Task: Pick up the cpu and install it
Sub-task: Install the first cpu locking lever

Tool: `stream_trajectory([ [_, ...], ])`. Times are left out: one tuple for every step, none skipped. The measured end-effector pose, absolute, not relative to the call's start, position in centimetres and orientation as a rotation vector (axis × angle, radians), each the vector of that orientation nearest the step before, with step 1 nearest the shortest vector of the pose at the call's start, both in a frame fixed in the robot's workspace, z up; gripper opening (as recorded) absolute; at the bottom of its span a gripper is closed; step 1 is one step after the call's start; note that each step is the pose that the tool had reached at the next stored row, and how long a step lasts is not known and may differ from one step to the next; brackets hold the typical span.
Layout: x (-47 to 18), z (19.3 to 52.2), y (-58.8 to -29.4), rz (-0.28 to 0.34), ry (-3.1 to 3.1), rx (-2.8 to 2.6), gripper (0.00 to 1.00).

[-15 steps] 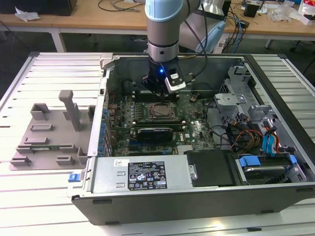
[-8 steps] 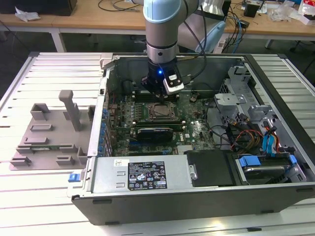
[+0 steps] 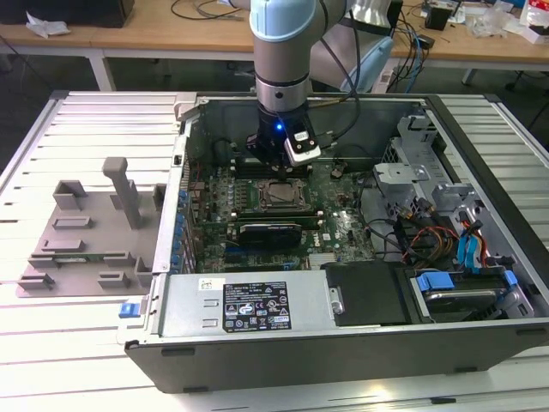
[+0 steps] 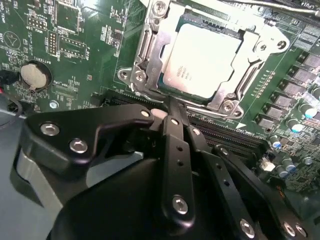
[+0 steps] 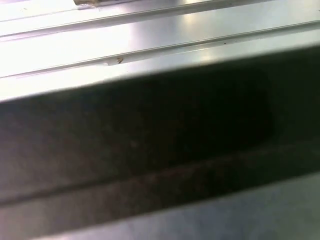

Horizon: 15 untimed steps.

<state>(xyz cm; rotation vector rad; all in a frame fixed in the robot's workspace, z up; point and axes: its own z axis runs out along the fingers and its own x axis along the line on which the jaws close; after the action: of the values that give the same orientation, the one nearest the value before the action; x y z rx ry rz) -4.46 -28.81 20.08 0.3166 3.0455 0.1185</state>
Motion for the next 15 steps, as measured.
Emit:
stream_trajectory([
  [-4.5, 20.1, -28.8, 0.119, 3.046, 0.317, 0.11],
  [-4.5, 20.1, -28.8, 0.12, 3.045, 0.317, 0.11],
  [-4.5, 20.3, -28.8, 0.12, 3.045, 0.317, 0.11],
  [-4.5, 20.7, -28.8, 0.12, 3.045, 0.317, 0.11],
  [-4.5, 21.0, -28.8, 0.119, 3.045, 0.317, 0.11],
  [-4.5, 21.4, -28.8, 0.12, 3.045, 0.317, 0.11],
  [-4.5, 22.4, -28.8, 0.119, 3.045, 0.317, 0.11],
  [-4.5, 22.9, -28.8, 0.119, 3.045, 0.317, 0.11],
  [-4.5, 23.3, -28.8, 0.119, 3.045, 0.317, 0.11],
  [-4.5, 23.3, -28.8, 0.117, 3.045, 0.317, 0.11],
  [-4.5, 23.3, -28.8, 0.108, 3.045, 0.316, 0.11],
  [-4.5, 23.3, -28.9, 0.092, 3.045, 0.316, 0.11],
  [-4.5, 23.3, -29.0, 0.075, 3.045, 0.315, 0.11],
  [-4.5, 23.3, -29.3, 0.055, 3.045, 0.314, 0.11],
  [-4.5, 23.3, -29.4, 0.045, 3.045, 0.314, 0.11],
])
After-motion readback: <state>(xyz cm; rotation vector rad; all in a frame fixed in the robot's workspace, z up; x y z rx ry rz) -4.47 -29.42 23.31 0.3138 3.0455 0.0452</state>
